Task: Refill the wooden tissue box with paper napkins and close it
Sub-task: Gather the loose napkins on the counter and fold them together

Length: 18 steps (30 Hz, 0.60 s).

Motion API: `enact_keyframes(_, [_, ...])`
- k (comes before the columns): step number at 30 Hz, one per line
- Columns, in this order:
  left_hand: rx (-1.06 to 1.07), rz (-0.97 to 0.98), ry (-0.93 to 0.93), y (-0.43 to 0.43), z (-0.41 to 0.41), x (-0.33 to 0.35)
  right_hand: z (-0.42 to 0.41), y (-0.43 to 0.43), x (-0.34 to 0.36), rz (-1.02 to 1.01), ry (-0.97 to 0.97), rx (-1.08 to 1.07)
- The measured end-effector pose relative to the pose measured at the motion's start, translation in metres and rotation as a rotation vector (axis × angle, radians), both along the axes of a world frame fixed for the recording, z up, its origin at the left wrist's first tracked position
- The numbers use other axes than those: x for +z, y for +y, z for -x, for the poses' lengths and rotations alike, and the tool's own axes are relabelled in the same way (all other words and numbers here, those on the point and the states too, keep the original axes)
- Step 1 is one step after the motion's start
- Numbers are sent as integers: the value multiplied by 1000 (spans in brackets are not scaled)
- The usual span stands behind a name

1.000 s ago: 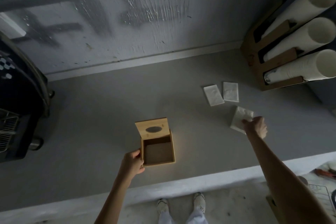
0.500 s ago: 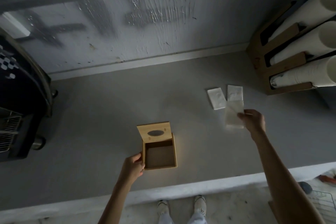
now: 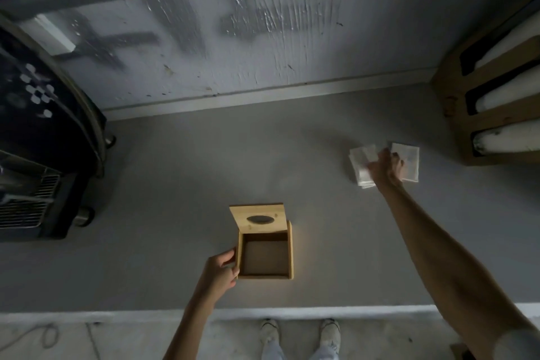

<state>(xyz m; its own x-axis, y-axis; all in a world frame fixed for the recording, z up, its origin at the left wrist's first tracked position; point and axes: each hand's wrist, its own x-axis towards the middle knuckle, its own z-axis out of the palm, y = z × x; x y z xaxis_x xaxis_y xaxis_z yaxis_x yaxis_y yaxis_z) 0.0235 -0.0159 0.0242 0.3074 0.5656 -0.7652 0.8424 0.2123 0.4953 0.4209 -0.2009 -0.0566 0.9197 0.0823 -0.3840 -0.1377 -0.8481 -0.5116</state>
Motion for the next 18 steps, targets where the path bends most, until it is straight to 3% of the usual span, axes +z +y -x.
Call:
enact_keyframes(6, [-27, -17, -3, 3, 3, -6, 3, 6, 2, 153, -91, 47])
enact_keyframes(18, [-2, 26, -16, 6, 5, -6, 27, -13, 14, 32, -99, 233])
